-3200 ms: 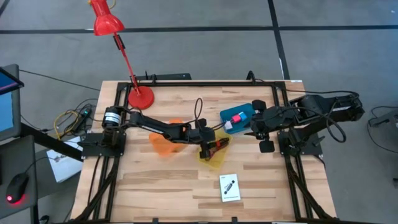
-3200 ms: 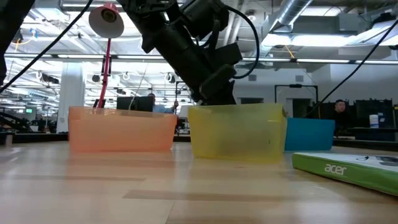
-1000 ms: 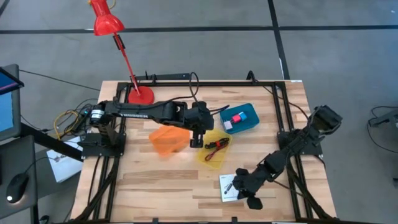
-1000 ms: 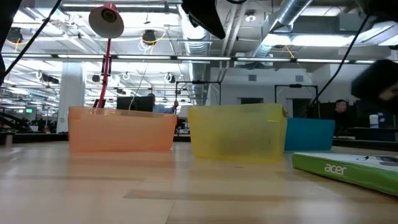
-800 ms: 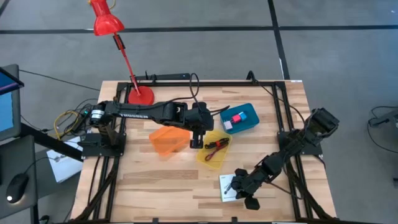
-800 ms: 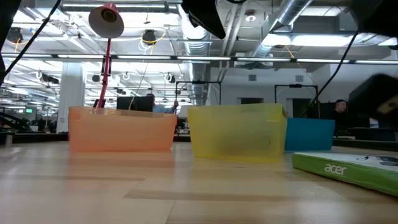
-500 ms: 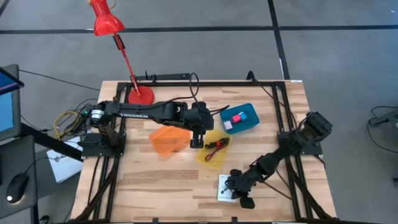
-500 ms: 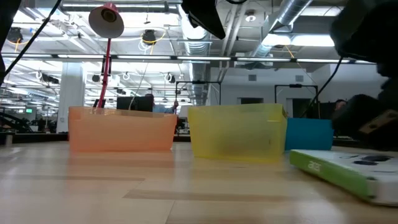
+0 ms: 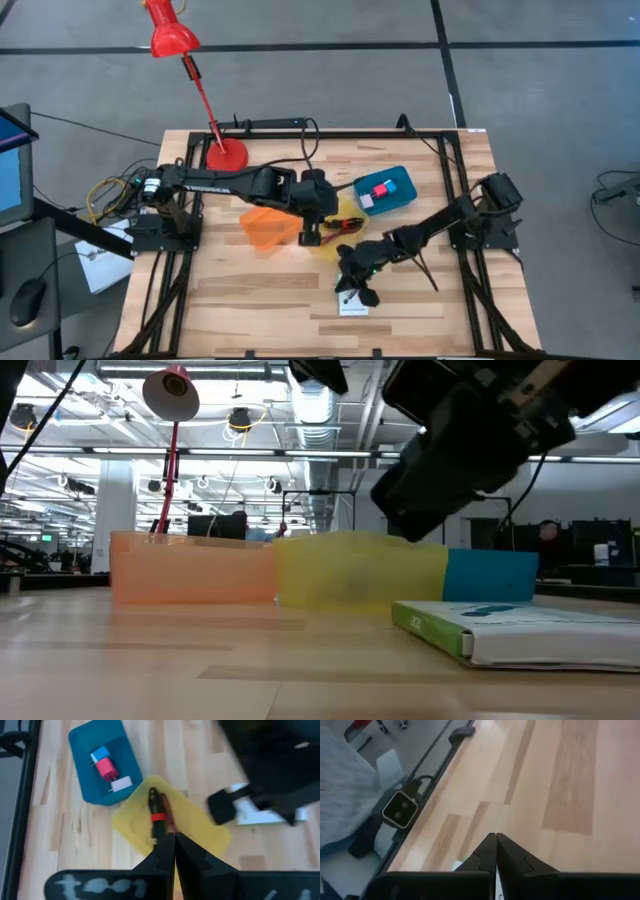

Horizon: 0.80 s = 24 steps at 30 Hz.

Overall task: Pick and place items into bin
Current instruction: Put the card reader box into the orange bin

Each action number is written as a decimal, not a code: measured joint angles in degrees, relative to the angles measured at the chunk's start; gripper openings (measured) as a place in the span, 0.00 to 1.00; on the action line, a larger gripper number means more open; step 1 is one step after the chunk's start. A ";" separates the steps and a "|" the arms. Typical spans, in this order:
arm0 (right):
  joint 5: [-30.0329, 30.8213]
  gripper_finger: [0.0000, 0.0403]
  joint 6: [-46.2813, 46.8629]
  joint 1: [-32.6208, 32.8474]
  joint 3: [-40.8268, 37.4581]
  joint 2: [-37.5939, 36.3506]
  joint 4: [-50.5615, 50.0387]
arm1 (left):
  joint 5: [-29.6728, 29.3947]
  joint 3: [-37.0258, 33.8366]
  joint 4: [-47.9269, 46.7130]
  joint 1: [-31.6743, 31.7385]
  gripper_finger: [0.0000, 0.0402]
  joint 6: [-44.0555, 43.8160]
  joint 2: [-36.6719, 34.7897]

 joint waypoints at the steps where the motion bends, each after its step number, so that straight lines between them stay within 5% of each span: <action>1: -0.61 0.00 -0.10 -0.48 0.30 -0.50 -1.64 | -0.09 0.91 -1.17 -0.86 0.00 -0.28 0.00; 10: 1.94 0.00 3.24 3.20 0.84 -5.57 -18.05 | -15.92 6.47 -15.30 -9.89 0.00 -9.64 0.00; 16: 21.87 0.00 -0.15 11.19 0.84 -5.73 -28.04 | -29.95 7.03 -28.57 -14.54 0.00 -23.91 0.00; 19: 25.98 0.00 -2.56 14.05 0.84 -4.93 -32.16 | -32.16 7.03 -33.57 -16.06 0.00 -31.01 0.00; 24: 24.06 0.00 -3.03 16.38 0.82 -4.57 -31.29 | -32.23 7.36 -33.10 -18.10 0.00 -33.46 0.00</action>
